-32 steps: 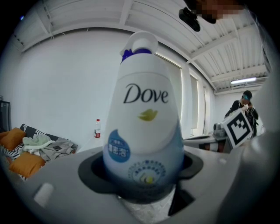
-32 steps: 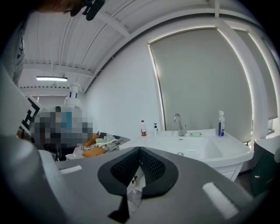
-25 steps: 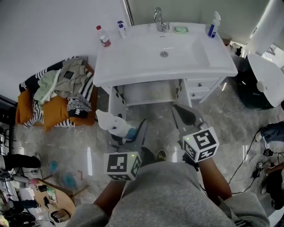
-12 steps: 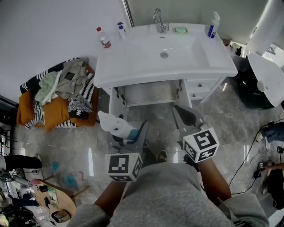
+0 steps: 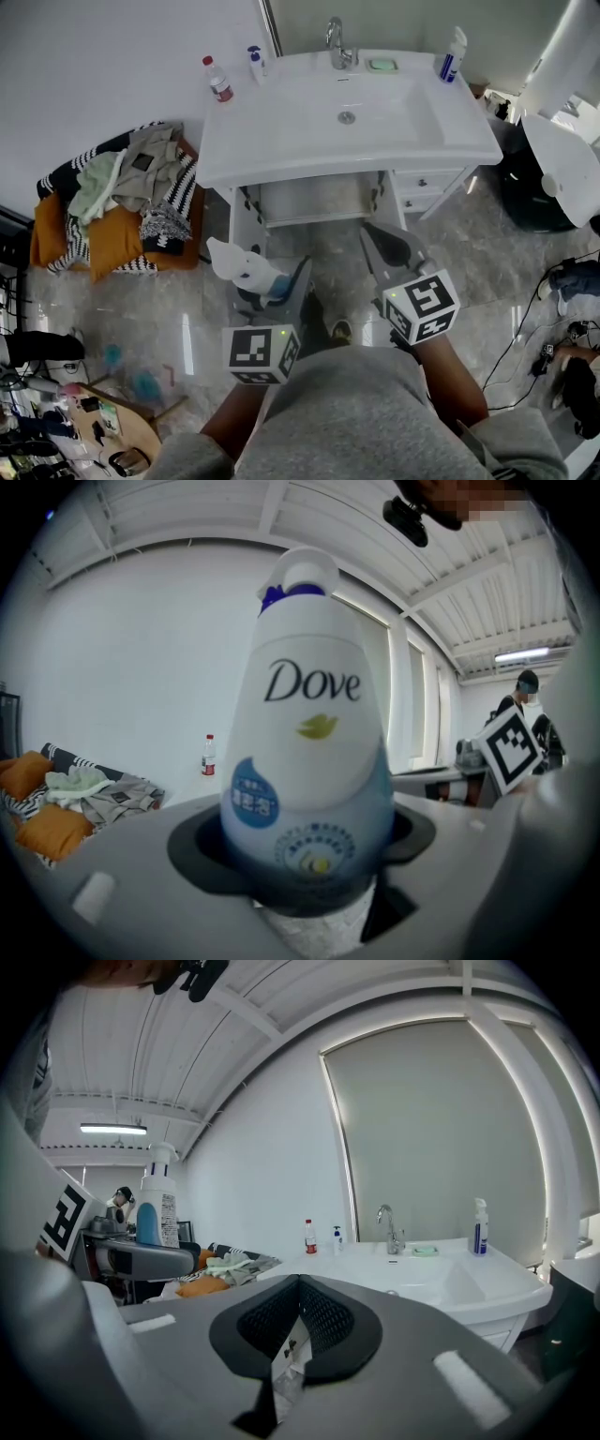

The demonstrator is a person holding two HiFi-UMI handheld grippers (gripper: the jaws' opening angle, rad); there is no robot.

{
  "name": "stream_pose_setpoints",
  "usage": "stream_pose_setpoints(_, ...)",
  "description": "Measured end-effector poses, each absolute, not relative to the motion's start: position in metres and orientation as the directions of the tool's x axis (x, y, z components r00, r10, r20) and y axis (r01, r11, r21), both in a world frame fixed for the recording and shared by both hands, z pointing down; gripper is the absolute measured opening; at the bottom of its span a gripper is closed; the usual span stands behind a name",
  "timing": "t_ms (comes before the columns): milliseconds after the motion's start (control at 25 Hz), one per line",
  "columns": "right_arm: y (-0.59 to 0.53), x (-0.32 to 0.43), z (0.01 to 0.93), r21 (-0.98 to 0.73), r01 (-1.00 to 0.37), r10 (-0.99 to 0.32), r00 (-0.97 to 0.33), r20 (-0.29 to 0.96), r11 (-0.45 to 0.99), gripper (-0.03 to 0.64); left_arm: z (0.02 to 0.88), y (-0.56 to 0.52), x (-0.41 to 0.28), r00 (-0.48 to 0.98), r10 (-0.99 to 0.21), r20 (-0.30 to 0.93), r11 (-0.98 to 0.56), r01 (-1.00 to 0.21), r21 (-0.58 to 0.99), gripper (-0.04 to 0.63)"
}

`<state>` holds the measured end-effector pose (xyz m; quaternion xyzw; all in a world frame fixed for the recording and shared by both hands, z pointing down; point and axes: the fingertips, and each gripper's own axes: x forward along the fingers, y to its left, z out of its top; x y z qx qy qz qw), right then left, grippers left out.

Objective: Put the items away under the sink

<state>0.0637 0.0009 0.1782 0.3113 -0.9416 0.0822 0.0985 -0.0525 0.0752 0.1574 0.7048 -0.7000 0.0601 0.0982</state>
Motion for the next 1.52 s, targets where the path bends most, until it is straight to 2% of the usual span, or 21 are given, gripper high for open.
stream_pose_setpoints(1520,-0.139,-0.041,0.216,-0.13,-0.658,-0.581,-0.727,0.364,0.742,0.0,0.202,-0.084,-0.152,0.145,-0.939,0.312,-0.102,-0.983,0.15,0.353)
